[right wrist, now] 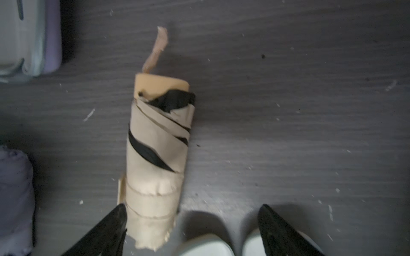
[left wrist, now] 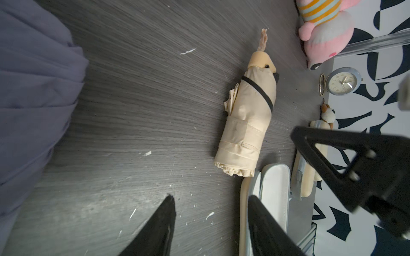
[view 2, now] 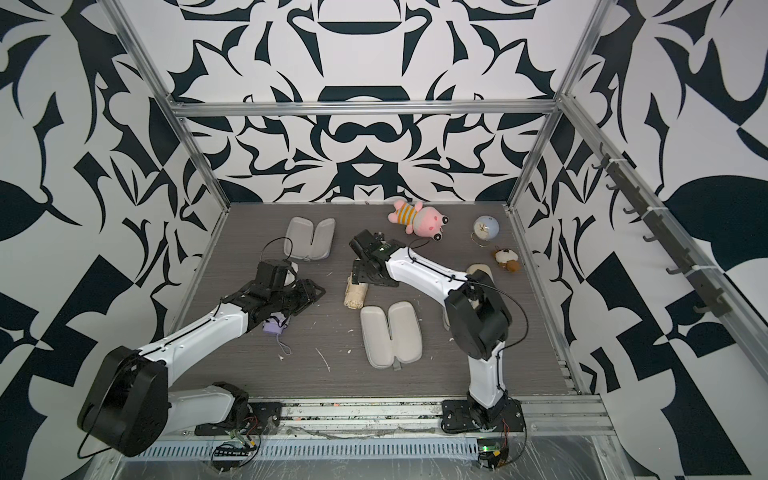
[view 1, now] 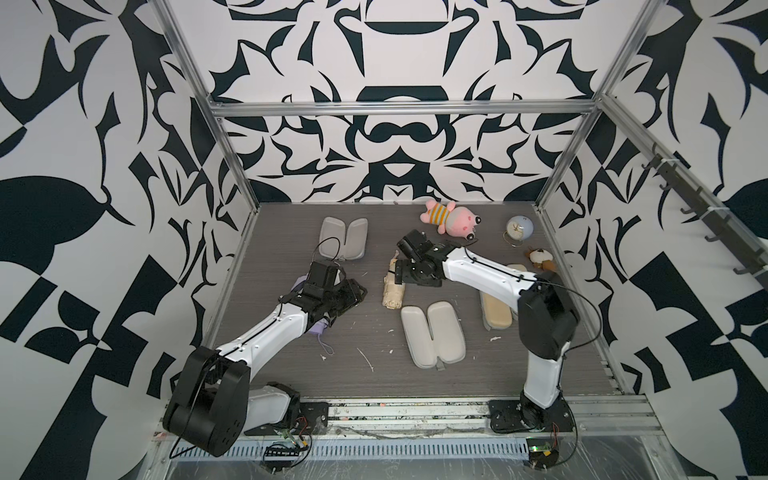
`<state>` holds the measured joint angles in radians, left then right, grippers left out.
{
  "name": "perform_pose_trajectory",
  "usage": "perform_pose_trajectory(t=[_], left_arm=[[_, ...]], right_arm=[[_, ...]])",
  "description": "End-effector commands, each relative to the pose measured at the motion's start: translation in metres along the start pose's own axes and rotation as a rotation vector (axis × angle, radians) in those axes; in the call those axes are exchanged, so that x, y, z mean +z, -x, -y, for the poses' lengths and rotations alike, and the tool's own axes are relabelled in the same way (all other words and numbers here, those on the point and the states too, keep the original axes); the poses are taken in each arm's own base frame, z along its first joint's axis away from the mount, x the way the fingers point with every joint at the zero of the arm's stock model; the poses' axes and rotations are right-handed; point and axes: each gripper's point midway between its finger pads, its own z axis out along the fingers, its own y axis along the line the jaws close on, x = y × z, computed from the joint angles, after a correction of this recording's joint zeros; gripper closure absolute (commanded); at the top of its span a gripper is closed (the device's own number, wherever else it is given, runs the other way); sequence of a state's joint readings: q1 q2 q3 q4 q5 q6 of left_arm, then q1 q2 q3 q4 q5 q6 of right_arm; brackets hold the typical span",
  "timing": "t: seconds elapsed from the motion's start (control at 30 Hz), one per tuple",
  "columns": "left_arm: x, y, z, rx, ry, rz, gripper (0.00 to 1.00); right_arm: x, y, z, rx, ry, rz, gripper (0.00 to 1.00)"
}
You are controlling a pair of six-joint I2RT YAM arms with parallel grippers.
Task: Put umbrellas into zippered umbrella sleeves
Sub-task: Pick up the umbrella from the center of the board.
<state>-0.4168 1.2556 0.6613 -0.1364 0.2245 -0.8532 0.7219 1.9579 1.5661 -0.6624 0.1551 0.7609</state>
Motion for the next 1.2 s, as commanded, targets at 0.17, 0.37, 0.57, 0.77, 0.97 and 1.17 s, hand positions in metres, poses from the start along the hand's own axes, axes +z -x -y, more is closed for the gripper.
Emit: perform_pose_trajectory(t=[0.17,0.37,0.57,0.77,0.97,1.17], left_arm=[[0.002,-0.013,0.001,0.0,0.0,-0.015,0.45],[0.005,-0.021,0.003,0.002,-0.002,-0.026,0.45],[0.008,-0.03,0.008,-0.002,-0.016,-0.045,0.46],[0.027,-0.072,0.044,0.029,-0.097,-0.188,0.33],[0.058,-0.099,0.06,0.003,-0.116,-0.271,0.33],[0.088,-0.118,0.069,0.01,-0.078,-0.335,0.41]], right_arm=[[0.034,0.019,-0.008,0.059,-0.097,0.019,0.15],[0.057,0.019,-0.037,0.062,-0.005,-0.041,0.34],[0.027,0.059,-0.069,0.028,0.164,0.053,0.74],[-0.081,0.108,-0.061,-0.077,0.344,0.297,0.88],[-0.111,0.05,0.017,-0.104,0.25,0.245,0.95],[-0.117,-0.012,0.082,-0.092,0.093,0.221,1.0]])
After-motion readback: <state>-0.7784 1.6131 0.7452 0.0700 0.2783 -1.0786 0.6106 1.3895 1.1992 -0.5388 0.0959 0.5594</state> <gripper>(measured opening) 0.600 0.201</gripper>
